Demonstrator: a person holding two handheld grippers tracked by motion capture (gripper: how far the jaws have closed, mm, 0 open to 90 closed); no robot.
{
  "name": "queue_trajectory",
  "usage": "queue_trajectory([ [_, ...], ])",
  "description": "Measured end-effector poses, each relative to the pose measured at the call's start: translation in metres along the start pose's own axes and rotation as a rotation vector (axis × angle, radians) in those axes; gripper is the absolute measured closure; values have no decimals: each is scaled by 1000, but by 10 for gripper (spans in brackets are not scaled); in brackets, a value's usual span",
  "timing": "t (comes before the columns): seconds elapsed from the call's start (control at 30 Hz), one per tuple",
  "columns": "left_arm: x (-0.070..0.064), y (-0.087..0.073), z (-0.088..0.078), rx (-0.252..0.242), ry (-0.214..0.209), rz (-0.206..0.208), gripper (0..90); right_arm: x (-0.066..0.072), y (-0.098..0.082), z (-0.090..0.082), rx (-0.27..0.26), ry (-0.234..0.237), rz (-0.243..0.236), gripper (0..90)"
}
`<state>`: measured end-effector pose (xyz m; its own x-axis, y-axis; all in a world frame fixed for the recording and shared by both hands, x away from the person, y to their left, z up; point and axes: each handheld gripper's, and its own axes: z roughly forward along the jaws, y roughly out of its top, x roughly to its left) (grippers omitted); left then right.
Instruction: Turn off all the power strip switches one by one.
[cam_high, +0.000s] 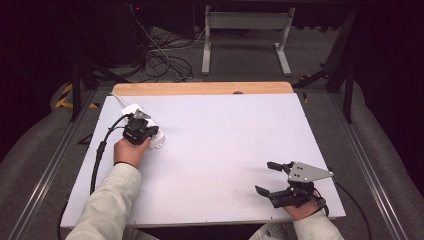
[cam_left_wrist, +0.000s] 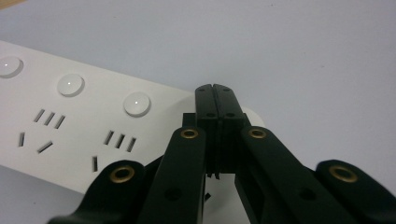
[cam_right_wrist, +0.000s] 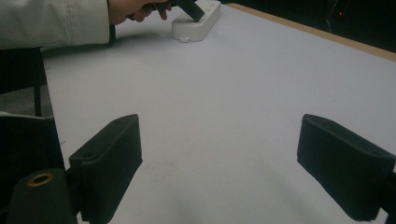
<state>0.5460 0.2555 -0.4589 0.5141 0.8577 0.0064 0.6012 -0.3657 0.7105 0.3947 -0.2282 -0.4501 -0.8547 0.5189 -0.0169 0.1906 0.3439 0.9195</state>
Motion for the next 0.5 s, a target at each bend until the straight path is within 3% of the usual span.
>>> queue_trajectory([
  [0.23, -3, 0, 1, 0, 20, 8, 900, 1, 0, -1, 0, 0, -1, 141],
  [0.33, -2, -1, 3, -10, 30, -13, 900, 0, 0, -1, -1, 1, 0, 141],
  [0.5, -4, 6, -2, -10, 35, 5, 900, 1, -1, -4, -4, -6, -3, 141],
])
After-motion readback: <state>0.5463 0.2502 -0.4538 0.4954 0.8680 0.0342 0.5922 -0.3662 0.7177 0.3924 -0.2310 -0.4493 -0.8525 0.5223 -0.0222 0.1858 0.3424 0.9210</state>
